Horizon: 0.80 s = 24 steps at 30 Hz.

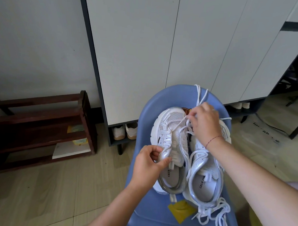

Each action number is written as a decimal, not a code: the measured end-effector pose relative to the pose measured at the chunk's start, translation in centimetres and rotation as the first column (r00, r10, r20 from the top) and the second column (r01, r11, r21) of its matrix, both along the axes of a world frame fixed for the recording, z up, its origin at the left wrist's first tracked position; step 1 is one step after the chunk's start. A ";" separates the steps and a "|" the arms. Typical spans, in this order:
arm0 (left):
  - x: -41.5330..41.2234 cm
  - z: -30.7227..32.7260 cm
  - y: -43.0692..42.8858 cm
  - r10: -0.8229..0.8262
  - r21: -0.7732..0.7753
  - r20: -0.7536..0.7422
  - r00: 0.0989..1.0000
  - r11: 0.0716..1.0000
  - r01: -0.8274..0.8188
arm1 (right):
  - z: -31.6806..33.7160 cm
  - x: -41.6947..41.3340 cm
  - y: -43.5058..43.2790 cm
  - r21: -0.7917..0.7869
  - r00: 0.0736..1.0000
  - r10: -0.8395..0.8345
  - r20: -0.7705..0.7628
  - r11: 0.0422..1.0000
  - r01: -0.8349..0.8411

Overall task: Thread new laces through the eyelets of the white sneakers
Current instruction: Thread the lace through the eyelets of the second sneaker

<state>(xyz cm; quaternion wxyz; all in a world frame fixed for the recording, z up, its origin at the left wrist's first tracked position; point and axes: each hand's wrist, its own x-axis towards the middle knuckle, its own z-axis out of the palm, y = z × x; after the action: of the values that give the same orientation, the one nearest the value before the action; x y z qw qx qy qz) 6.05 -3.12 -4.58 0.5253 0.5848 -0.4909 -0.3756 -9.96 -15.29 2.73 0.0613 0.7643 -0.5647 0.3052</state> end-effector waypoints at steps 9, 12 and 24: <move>-0.3 -0.1 -0.1 0.003 0.006 0.014 1.000 1.000 -0.004 | 1.7 -1.5 -1.0 0.036 0.963 -0.020 0.270 0.999 0.010; -0.3 0.0 -0.1 0.006 0.011 0.016 1.000 1.000 -0.007 | 0.8 -0.1 0.6 0.086 0.961 0.230 0.152 0.966 -0.245; -0.2 -0.3 -0.3 0.003 0.010 0.005 1.000 1.000 -0.003 | -0.6 0.6 0.9 0.077 0.928 0.286 -0.237 0.958 -0.276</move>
<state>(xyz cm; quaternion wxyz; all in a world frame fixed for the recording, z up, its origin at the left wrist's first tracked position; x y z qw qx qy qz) 5.80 -3.41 -4.90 0.5218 0.5891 -0.4895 -0.3757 -9.41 -14.42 2.13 0.0703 0.8703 -0.4437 0.2017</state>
